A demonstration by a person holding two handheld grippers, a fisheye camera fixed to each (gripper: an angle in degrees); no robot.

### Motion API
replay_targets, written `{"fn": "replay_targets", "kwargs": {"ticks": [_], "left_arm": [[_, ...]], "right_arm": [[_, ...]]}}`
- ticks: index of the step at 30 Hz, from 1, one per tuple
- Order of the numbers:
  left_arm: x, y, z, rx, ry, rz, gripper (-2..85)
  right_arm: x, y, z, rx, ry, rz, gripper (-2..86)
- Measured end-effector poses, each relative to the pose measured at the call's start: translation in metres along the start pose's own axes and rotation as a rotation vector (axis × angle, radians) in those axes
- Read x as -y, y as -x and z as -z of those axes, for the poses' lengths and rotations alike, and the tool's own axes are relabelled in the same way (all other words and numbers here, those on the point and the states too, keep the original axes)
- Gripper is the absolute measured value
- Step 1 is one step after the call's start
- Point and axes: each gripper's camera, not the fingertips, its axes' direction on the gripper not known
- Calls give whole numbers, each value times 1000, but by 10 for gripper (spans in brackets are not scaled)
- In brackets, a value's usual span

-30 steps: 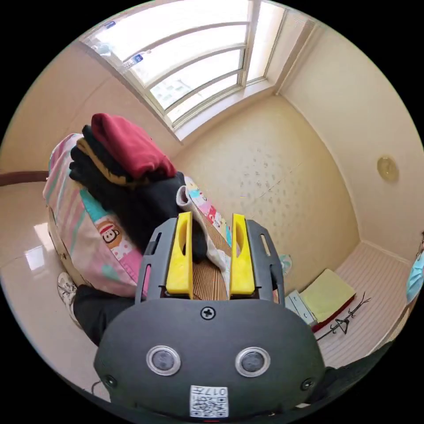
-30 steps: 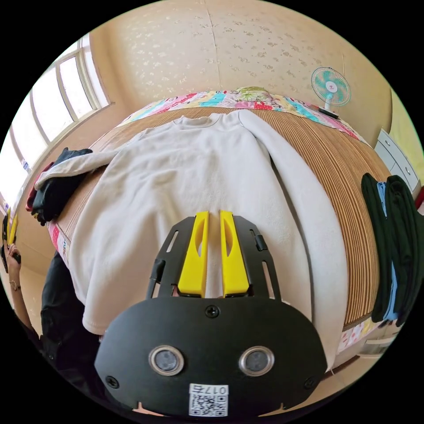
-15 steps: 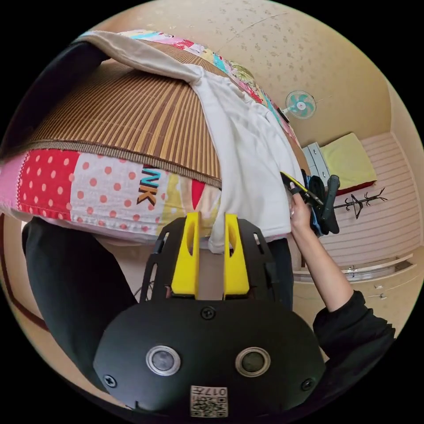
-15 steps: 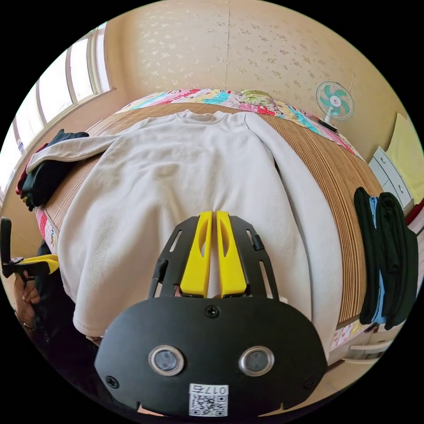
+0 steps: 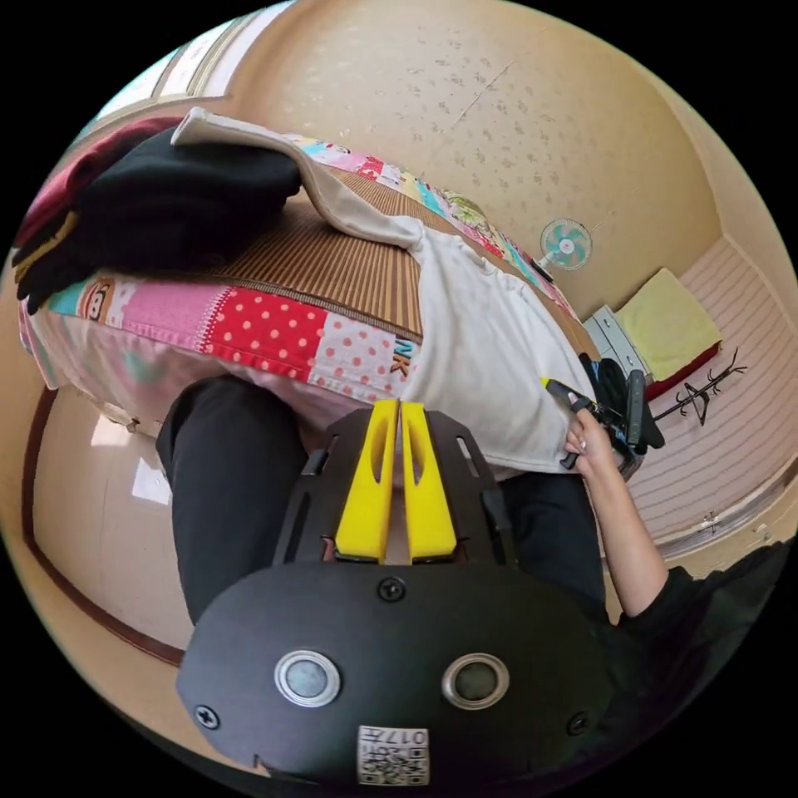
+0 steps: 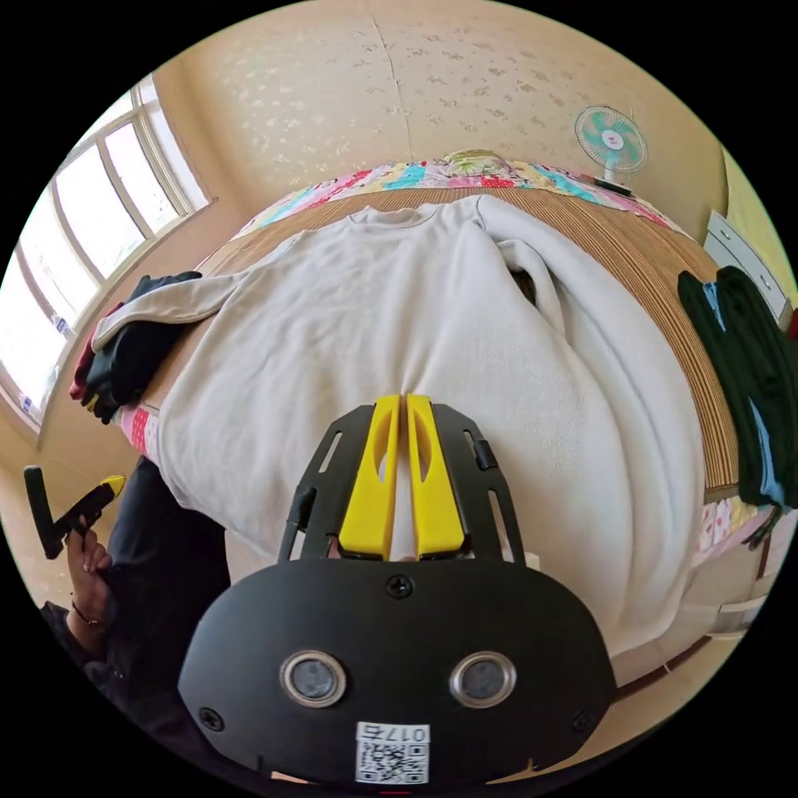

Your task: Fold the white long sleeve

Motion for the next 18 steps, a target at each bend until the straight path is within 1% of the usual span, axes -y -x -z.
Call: {"fn": "replay_targets", "kwargs": {"ticks": [2, 4, 6, 7, 9, 11, 12, 14, 15, 17, 18], "left_arm": [[-29, 7, 18, -79, -137, 28, 10], [-39, 3, 19, -105, -175, 7, 36], [-37, -7, 10, -76, -124, -46, 52], [-36, -14, 1, -53, -83, -82, 57], [-40, -24, -8, -35, -65, -125, 60], [-52, -34, -13, -37, -83, -170, 60], [-55, -36, -13, -35, -87, -178, 60], [-62, -43, -14, -27, -88, -208, 60], [-64, -45, -15, -27, -87, -213, 60], [-68, -47, -18, -34, -79, -218, 60], [-70, -47, -19, -35, -76, -215, 60]], "right_arm": [[-23, -12, 32, 28, -47, -22, 27], [-28, -20, 57, 37, -46, -5, 30], [-26, -31, 89, 59, -12, 36, 34], [-26, -46, 117, 105, -17, 49, 38], [-36, -82, 169, 183, -132, -14, 46], [-60, -160, 229, 334, -266, -229, 60], [-67, -183, 240, 377, -280, -298, 64], [-102, -268, 265, 536, -296, -571, 80], [-112, -287, 269, 576, -303, -633, 85], [-149, -344, 274, 705, -292, -868, 101], [-157, -355, 273, 731, -278, -923, 105]]}}
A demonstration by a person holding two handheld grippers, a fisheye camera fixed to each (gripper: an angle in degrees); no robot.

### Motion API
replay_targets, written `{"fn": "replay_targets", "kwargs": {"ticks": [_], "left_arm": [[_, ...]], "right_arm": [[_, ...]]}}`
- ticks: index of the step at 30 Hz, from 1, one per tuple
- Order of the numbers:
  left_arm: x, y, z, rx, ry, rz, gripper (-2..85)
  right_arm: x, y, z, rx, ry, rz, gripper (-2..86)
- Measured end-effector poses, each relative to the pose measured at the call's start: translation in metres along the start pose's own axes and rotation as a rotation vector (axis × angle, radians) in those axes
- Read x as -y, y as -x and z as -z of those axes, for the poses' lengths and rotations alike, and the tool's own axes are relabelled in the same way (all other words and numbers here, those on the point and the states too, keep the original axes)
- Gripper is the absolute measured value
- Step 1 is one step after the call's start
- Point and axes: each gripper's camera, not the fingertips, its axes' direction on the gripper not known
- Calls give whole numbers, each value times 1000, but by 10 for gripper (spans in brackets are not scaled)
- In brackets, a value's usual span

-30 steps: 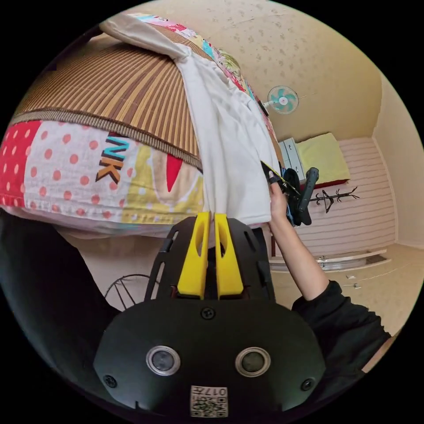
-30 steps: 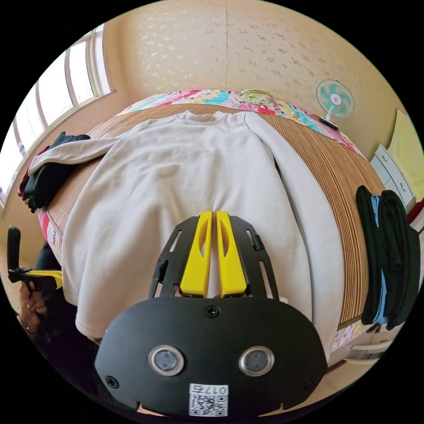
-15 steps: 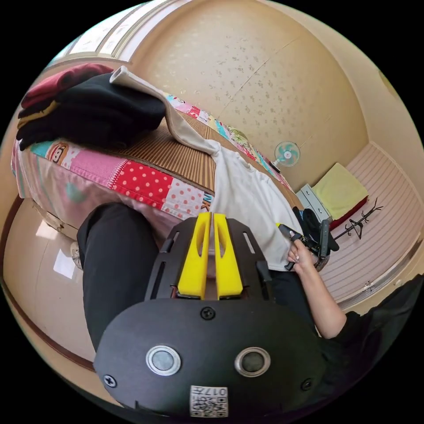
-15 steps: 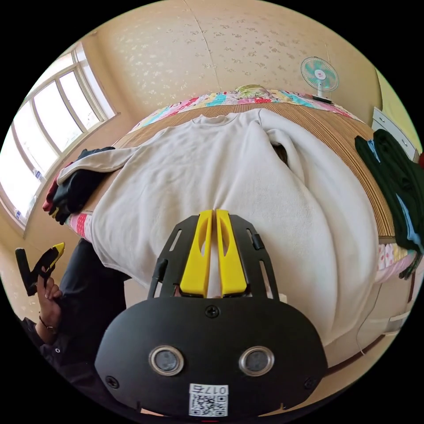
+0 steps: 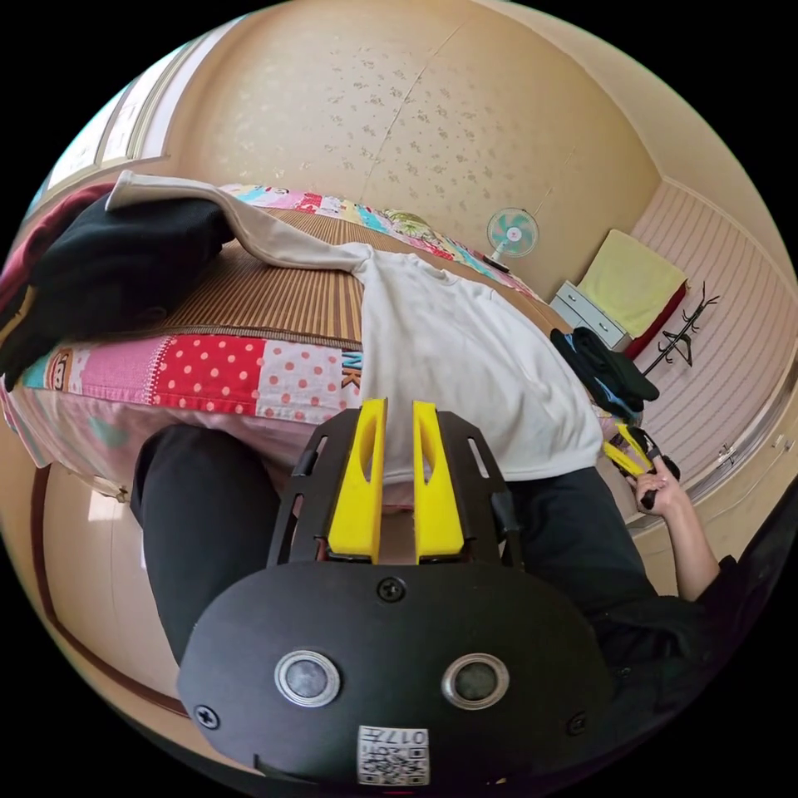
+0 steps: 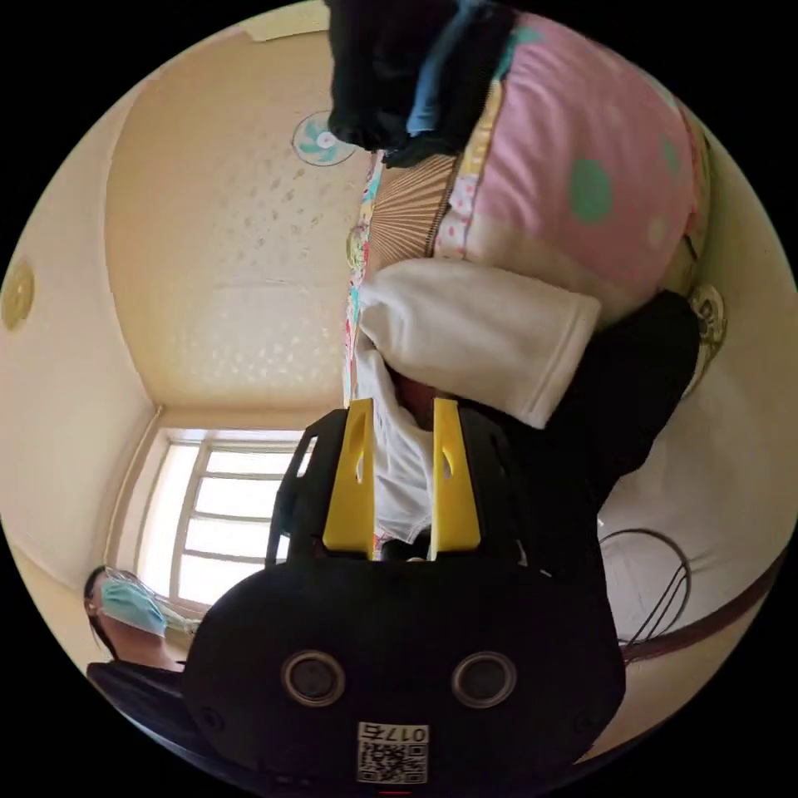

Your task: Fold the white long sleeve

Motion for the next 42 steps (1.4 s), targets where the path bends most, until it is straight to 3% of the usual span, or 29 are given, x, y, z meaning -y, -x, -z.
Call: {"fn": "replay_targets", "kwargs": {"ticks": [5, 11, 16, 18, 20, 24, 26, 31, 34, 38, 42], "left_arm": [[-11, -2, 5, 9, -13, 21, 60], [-18, 0, 7, -5, -6, 48, 60], [-20, 0, 10, -2, -6, 58, 60], [-22, 0, 14, -6, -22, 60, 60], [-22, -2, 17, -9, -27, 53, 60], [-20, -1, 17, -19, -22, 51, 59], [-18, 1, 19, -24, -22, 54, 59], [-14, 4, 25, -26, -39, 70, 63], [-9, 7, 27, -34, -26, 75, 71], [-1, 10, 30, -56, -10, 63, 84], [15, 15, 29, -59, 24, 71, 96]], "right_arm": [[14, -60, 28, 251, -23, -366, 124], [23, -78, 12, 457, -146, -542, 106], [37, -87, -2, 439, -186, -659, 38], [47, -67, 18, 474, -340, -573, 27], [78, 10, 47, 305, -468, -315, 19], [131, 182, 21, 125, -498, 205, 17], [137, 297, -51, 103, -431, 538, 25], [75, 423, -285, 165, -3, 878, 49], [6, 394, -409, 143, 259, 856, 74], [-73, 286, -462, 3, 274, 806, 89], [-112, 197, -451, -236, 243, 766, 95]]}}
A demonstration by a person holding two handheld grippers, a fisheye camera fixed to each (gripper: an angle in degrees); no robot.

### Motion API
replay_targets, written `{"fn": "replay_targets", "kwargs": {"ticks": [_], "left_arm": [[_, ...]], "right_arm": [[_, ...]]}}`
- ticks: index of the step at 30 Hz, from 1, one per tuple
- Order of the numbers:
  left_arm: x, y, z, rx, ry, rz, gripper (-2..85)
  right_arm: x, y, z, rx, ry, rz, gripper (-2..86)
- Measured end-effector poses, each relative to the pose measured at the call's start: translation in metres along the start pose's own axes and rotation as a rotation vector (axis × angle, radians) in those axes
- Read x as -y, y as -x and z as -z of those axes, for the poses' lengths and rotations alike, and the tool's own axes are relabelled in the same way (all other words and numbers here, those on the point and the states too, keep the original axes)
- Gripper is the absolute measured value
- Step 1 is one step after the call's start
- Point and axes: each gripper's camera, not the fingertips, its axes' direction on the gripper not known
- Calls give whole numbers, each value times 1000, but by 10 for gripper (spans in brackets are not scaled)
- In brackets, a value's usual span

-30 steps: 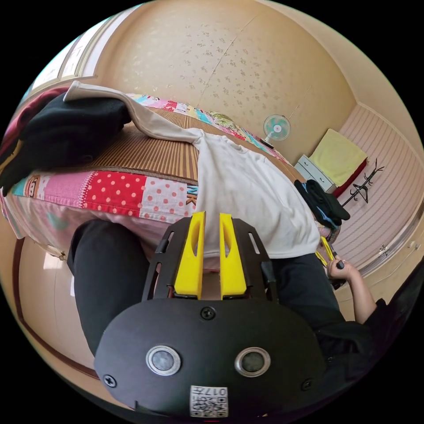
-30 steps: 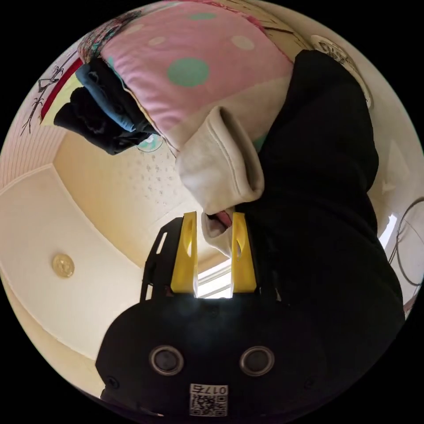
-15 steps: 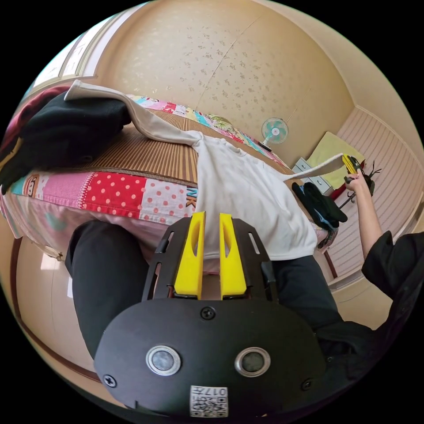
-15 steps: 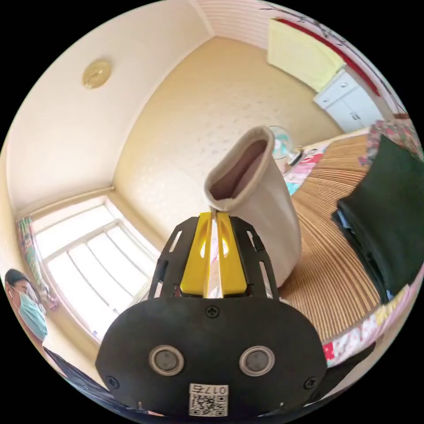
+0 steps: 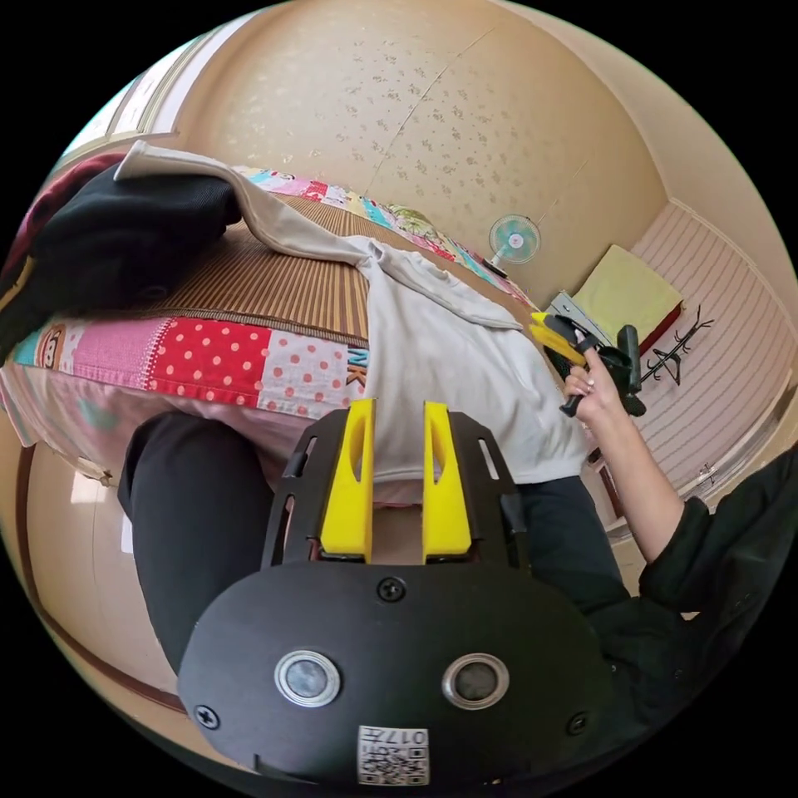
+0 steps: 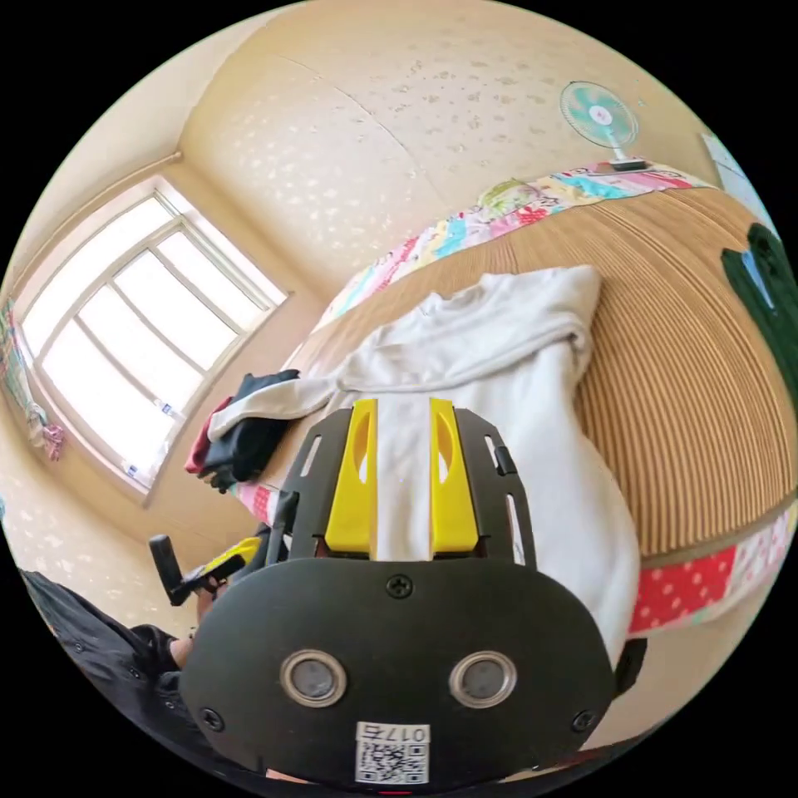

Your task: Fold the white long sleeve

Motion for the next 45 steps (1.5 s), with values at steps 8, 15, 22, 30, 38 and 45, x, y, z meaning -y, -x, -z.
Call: {"fn": "replay_targets", "kwargs": {"ticks": [8, 15, 22, 30, 38, 45], "left_arm": [[72, 46, -34, -27, 238, 159, 111], [94, 47, -66, -81, 446, 20, 25], [79, 41, -64, -47, 547, 68, 39], [134, 104, 63, -101, 42, 278, 104], [210, 183, 170, 89, -259, 549, 157], [217, 245, 146, -103, -249, 787, 140]], "right_arm": [[-92, -25, 11, -424, 193, 37, 92], [-111, -23, 9, -304, 249, 6, 43], [-143, -27, -51, -672, 483, -87, 68], [-116, 31, -31, -597, 53, 169, 43], [-103, -52, -139, -355, 185, 245, 8], [-122, -124, -85, -19, 6, 113, 6]]}}
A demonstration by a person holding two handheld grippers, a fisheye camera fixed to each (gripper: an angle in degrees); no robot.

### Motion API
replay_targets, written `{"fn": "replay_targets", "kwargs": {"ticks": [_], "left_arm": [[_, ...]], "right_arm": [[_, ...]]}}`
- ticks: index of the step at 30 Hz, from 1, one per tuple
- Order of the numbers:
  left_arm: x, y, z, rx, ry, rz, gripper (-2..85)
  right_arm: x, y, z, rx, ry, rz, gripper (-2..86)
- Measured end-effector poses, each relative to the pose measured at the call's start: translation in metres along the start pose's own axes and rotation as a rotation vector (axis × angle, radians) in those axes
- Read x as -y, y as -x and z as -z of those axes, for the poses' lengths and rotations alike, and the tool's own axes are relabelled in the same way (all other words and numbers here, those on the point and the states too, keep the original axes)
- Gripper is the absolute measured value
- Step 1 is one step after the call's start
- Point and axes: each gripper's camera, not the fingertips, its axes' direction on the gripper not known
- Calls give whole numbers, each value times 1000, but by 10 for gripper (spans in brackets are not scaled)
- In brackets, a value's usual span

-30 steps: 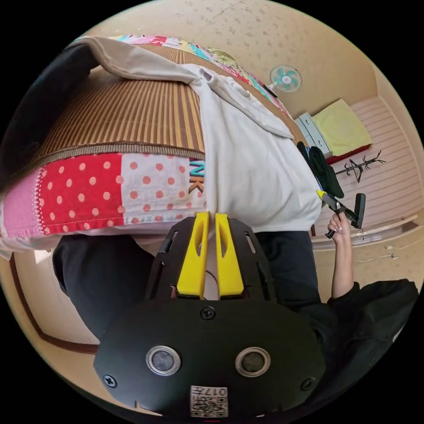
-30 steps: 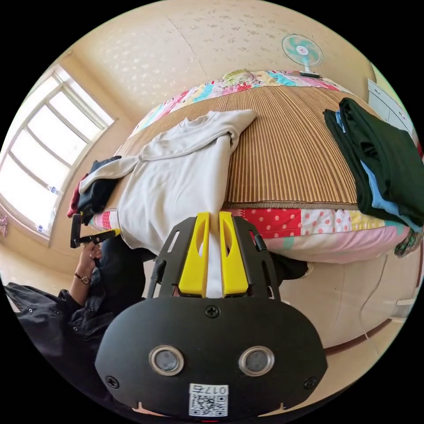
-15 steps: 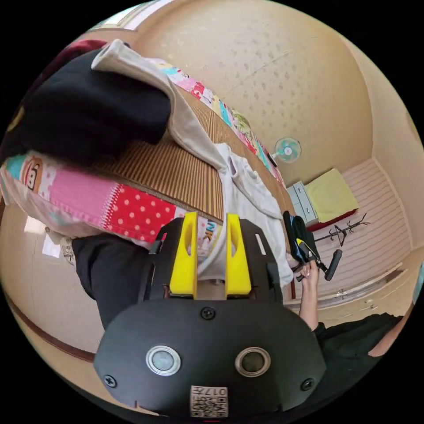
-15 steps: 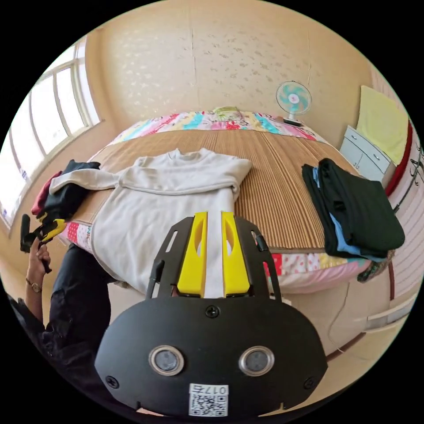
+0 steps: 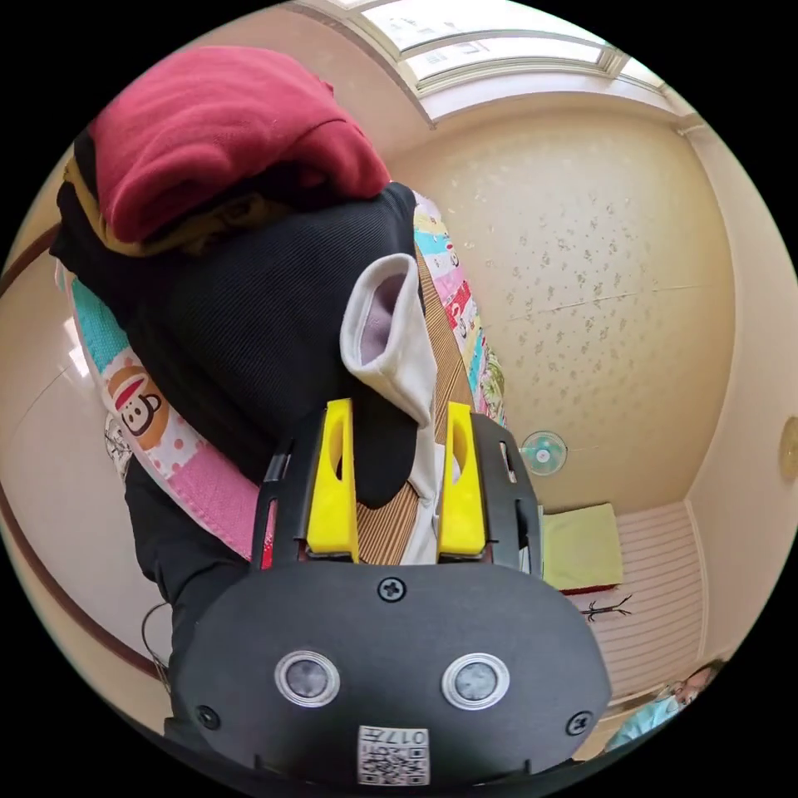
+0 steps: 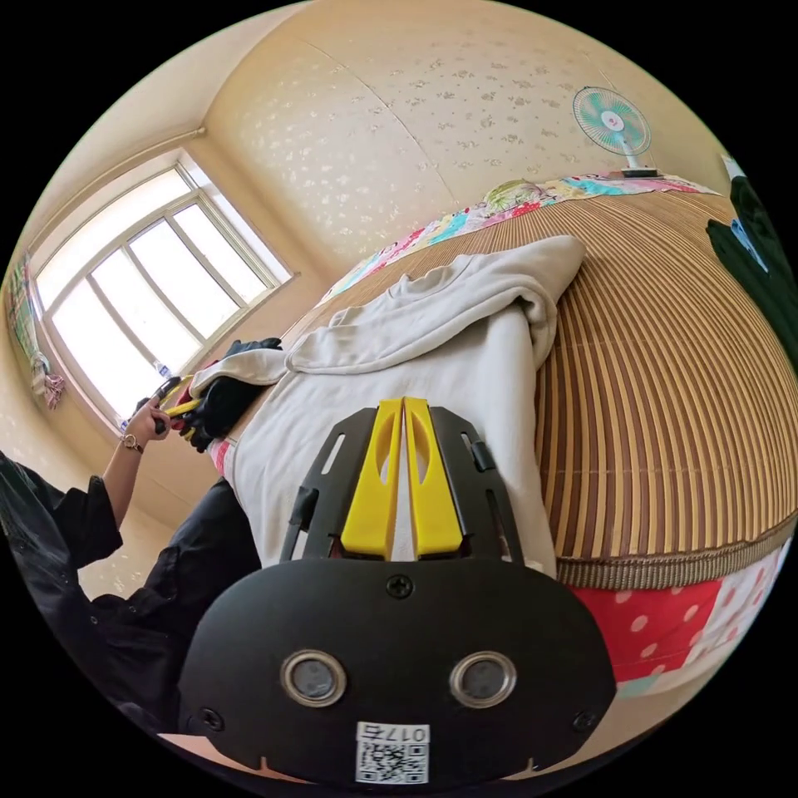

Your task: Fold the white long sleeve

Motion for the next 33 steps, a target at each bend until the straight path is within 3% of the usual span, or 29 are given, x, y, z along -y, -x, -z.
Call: {"fn": "replay_targets", "kwargs": {"ticks": [9, 16, 22, 24, 26, 29, 33], "left_arm": [[-30, -29, -1, 119, -202, -35, 47], [-100, -153, 0, 58, -321, -381, 40], [-216, -299, -145, -48, -79, -769, 38], [-270, -336, -202, -190, 52, -884, 39], [-343, -376, -285, -310, 316, -1010, 45], [-419, -376, -374, -193, 554, -1037, 78], [-461, -314, -399, -184, 647, -989, 84]], "right_arm": [[0, -21, 27, 15, -8, 8, 5], [4, -34, 46, 12, -14, 8, 5], [11, -41, 55, -1, -11, 14, 4], [13, -44, 58, 2, -12, 13, 4], [16, -47, 61, 4, -10, 11, 4], [22, -53, 65, 23, -7, 1, 4], [28, -57, 68, 28, -6, -2, 4]]}}
